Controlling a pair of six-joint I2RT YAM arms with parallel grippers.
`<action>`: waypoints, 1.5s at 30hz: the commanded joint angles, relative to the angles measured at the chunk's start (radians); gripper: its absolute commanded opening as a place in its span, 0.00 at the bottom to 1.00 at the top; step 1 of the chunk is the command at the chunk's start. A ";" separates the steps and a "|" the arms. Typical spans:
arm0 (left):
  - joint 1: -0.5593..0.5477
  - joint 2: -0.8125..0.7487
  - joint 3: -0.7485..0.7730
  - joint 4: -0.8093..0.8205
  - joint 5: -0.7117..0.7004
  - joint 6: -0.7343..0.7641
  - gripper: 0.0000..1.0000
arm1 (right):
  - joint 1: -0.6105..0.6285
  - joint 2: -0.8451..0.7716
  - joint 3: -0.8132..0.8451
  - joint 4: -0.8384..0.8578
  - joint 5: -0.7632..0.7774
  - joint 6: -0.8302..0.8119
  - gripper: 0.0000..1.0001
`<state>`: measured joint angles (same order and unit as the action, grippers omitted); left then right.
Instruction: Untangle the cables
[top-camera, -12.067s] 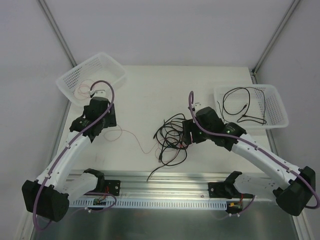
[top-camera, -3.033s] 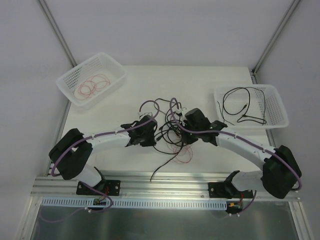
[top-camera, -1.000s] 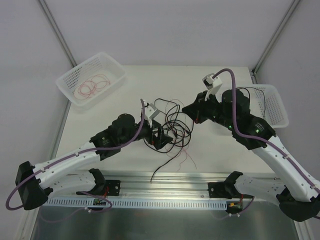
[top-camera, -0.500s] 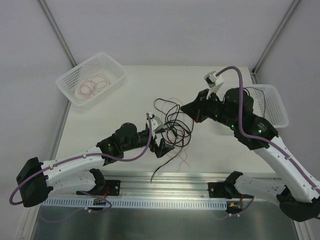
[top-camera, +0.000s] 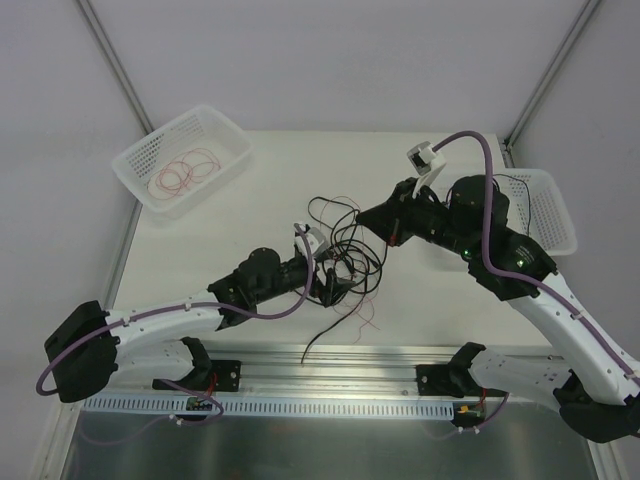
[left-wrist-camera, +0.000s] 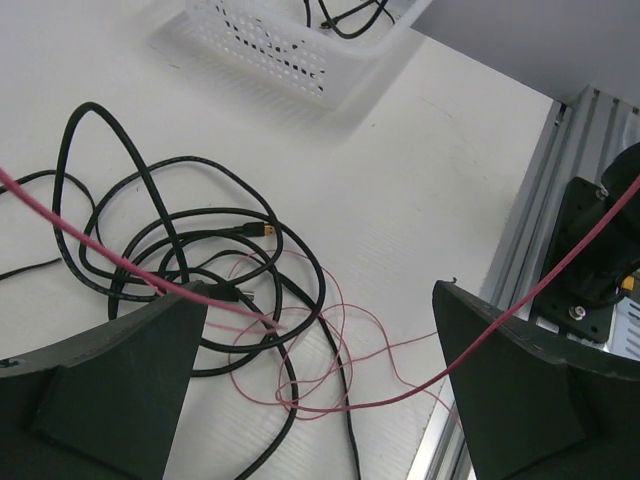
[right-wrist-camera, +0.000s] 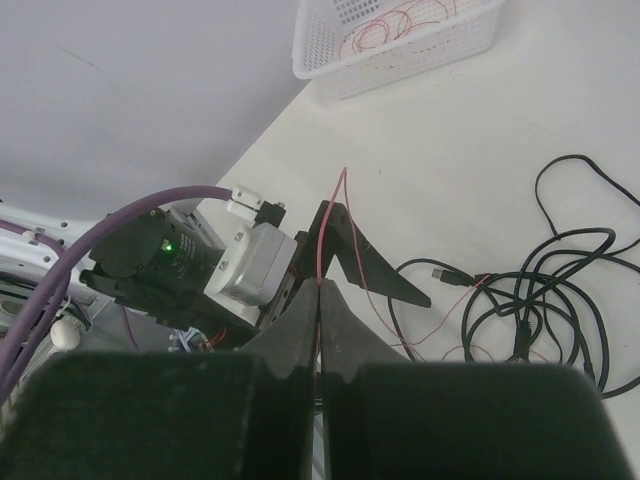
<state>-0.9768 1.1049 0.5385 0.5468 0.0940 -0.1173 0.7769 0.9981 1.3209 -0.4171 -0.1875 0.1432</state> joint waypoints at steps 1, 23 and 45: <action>-0.020 0.027 -0.014 0.177 -0.057 -0.048 0.95 | 0.010 -0.019 0.035 0.061 -0.021 0.022 0.01; -0.020 -0.112 0.053 -0.066 -0.232 -0.061 0.00 | 0.010 -0.147 -0.095 -0.098 0.258 -0.048 0.47; 0.594 0.053 0.808 -0.731 -0.096 0.001 0.00 | 0.010 -0.337 -0.299 -0.207 0.313 -0.148 1.00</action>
<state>-0.4824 1.1229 1.2453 -0.1139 -0.0265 -0.1436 0.7834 0.6765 1.0546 -0.6338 0.1265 -0.0090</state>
